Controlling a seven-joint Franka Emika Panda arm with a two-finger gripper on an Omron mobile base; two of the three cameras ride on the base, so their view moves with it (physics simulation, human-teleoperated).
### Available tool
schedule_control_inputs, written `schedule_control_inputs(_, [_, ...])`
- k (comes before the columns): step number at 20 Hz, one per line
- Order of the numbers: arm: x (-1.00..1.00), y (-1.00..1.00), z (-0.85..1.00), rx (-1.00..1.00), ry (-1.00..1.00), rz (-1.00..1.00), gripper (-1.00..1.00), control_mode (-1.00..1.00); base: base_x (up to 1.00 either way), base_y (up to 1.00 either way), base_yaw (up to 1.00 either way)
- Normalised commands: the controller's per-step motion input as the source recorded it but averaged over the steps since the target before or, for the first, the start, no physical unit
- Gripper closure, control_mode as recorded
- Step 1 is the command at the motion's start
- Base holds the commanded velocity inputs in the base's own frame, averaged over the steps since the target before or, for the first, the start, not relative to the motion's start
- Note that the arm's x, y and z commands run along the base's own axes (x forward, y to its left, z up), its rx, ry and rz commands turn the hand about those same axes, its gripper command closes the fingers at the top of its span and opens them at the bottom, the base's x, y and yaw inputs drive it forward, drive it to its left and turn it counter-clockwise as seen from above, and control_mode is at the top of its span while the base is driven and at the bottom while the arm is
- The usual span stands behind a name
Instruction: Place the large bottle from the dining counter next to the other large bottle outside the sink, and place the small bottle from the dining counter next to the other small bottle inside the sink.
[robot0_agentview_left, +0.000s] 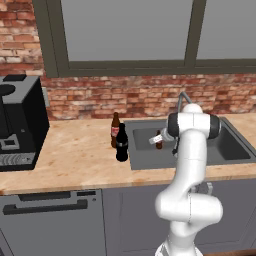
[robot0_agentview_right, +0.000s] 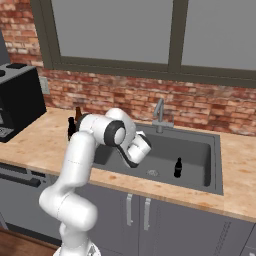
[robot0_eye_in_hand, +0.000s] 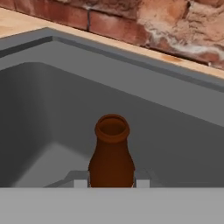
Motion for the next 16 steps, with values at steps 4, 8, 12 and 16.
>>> schedule_control_inputs(4, [0.33,0.0,-0.19,0.0,0.0,0.06,1.0,-1.0,0.0,0.0,0.0])
schedule_control_inputs(8, [0.25,-0.01,-0.24,0.0,0.0,0.07,1.0,-1.0,0.0,0.0,0.0])
schedule_control_inputs(12, [0.28,-0.08,-0.22,0.0,0.0,0.06,1.0,-1.0,0.0,0.0,0.0])
schedule_control_inputs(16, [0.33,-0.07,-0.23,0.0,0.0,0.06,1.0,-1.0,0.0,0.0,0.0])
